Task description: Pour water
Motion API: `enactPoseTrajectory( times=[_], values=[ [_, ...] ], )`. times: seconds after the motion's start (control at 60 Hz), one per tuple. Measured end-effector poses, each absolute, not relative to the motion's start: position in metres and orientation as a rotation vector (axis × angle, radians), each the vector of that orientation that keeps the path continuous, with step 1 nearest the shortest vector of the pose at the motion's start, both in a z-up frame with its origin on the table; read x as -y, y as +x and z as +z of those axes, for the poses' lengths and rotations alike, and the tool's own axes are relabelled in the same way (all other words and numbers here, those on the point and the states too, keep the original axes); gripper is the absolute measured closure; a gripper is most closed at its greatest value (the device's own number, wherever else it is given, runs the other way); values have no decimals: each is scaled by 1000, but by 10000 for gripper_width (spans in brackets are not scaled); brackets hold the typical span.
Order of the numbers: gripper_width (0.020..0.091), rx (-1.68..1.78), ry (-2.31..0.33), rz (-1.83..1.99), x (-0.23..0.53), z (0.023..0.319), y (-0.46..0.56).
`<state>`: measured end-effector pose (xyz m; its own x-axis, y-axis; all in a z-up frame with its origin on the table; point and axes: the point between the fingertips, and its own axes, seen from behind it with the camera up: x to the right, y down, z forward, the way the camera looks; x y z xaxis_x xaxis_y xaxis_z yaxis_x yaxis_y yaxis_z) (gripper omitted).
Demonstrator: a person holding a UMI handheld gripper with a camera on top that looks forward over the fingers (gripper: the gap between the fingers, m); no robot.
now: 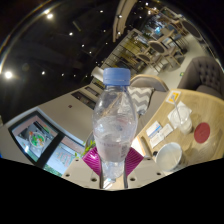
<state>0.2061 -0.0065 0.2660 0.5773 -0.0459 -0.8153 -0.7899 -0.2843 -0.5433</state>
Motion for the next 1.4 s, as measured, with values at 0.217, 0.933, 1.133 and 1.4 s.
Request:
enactPoseTrajectory(
  times=[0.217,0.933,1.133,1.4],
  values=[
    [839,-358,-1764,275,9,285,320],
    [834,-84,-2029,-123,2,50,424],
    [810,-118,-2040,-121,7,35,426],
    [648,-174,-2067,-113,12,31,430]
  ],
)
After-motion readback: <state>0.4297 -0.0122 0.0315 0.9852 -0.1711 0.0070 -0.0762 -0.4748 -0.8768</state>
